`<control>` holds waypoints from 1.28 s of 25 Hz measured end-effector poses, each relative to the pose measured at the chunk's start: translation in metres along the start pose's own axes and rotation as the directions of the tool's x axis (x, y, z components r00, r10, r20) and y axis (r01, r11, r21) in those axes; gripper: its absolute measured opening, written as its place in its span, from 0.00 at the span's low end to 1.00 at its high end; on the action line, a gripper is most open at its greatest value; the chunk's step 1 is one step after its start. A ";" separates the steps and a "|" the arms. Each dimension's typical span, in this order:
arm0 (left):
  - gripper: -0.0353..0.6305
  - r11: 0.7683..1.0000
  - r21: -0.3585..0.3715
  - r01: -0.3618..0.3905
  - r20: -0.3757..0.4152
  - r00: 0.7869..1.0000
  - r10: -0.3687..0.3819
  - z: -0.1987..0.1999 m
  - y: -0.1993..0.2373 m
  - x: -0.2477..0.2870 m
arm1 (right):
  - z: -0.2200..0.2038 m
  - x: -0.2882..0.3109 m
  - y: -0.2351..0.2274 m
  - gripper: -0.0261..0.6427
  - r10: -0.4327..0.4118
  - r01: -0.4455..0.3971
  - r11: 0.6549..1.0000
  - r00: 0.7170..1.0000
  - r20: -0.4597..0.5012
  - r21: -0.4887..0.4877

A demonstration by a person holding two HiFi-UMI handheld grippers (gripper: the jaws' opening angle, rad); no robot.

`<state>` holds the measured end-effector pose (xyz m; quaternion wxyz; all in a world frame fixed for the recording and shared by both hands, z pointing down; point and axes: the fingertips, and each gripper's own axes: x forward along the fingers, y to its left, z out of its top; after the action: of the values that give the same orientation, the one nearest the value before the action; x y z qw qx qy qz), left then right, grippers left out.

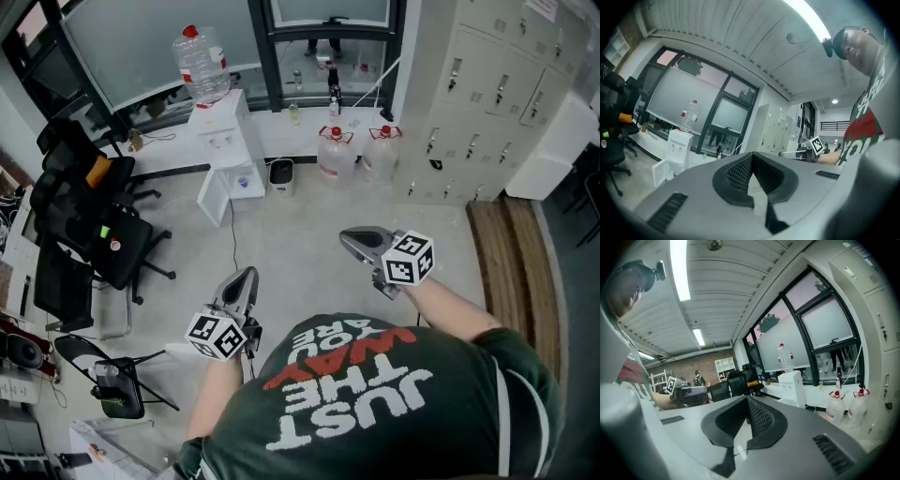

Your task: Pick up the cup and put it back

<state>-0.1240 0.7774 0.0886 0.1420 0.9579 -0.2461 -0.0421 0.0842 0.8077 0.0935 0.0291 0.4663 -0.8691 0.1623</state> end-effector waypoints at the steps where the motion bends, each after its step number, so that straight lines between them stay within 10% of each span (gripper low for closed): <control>1: 0.06 1.000 0.002 0.002 -0.001 1.000 -0.002 0.000 0.001 0.000 | 0.000 0.002 0.000 0.09 0.001 -0.001 1.000 1.000 0.000 0.001; 32: 0.06 0.997 -0.028 0.070 -0.019 0.997 -0.071 0.032 0.139 -0.067 | 0.022 0.128 0.041 0.09 -0.095 0.091 0.992 0.995 0.044 0.092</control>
<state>-0.2511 0.6847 0.0999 0.1560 0.9643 -0.2101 -0.0409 -0.0190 0.7194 0.0876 -0.0053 0.5108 -0.8387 0.1886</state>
